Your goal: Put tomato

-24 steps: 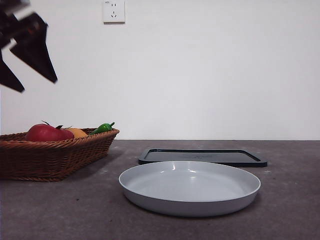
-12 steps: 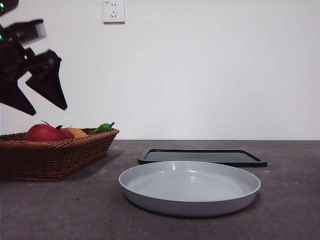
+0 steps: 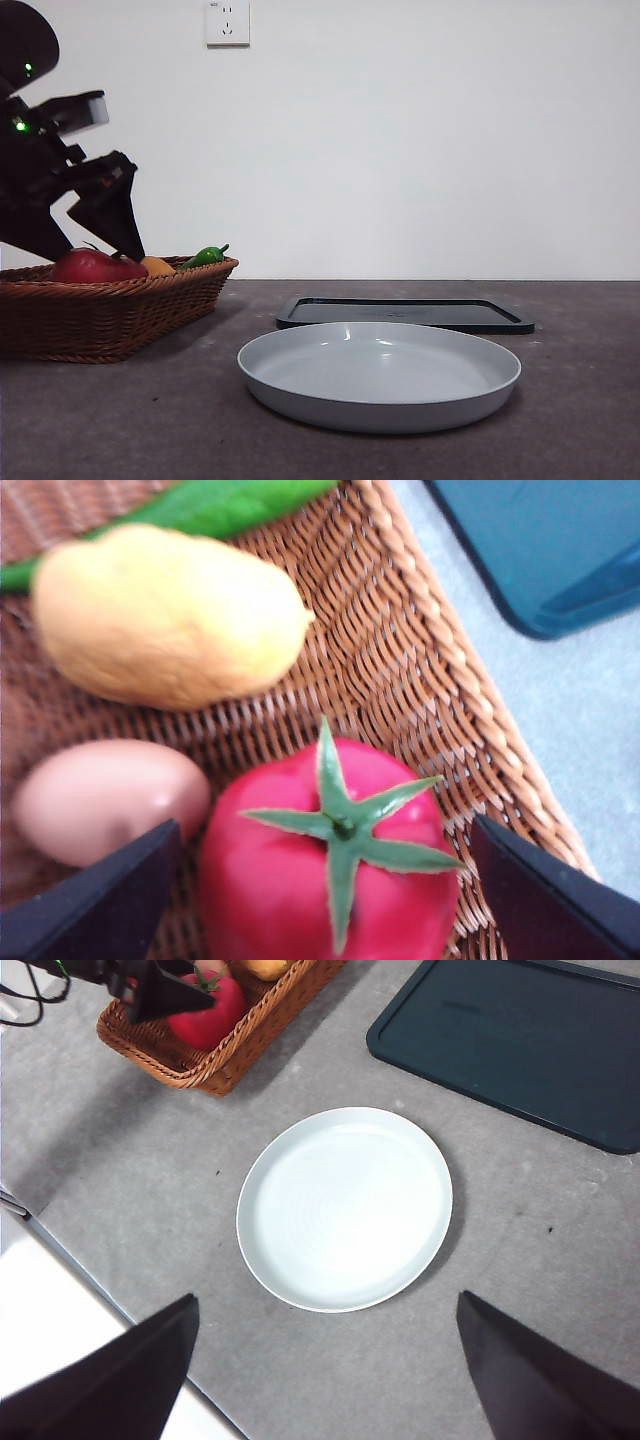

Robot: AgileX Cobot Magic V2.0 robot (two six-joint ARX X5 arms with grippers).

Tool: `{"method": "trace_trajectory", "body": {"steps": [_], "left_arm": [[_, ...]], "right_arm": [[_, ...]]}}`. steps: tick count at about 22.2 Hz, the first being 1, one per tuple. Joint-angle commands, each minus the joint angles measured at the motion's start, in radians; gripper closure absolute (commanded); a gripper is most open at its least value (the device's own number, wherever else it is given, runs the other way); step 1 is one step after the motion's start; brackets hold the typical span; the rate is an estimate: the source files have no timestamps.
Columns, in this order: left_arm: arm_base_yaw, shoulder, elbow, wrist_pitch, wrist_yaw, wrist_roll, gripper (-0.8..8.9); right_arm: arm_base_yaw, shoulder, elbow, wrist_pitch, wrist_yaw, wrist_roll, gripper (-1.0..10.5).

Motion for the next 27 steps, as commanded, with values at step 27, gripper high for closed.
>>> {"method": "trace_trajectory", "body": {"steps": [27], "left_arm": [[-0.306, -0.210, 0.099, -0.014, 0.116, -0.082, 5.11]], "right_arm": [[0.005, 0.005, 0.021, 0.007, 0.000, -0.010, 5.4]]}}
